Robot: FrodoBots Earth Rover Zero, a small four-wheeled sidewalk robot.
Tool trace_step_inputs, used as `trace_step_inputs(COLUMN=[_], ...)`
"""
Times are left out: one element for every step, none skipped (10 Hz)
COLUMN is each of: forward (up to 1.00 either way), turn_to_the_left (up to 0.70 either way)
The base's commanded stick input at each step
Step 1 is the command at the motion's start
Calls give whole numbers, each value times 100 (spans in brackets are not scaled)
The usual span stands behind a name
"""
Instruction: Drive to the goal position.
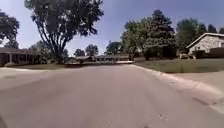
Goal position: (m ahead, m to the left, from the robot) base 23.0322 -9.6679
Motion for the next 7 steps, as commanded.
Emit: trace_step_inputs(forward=[50, 50, 50, 50, 50, 50, 50], turn_to_the_left=[0, 0, 0, 0, 0, 0, 0])
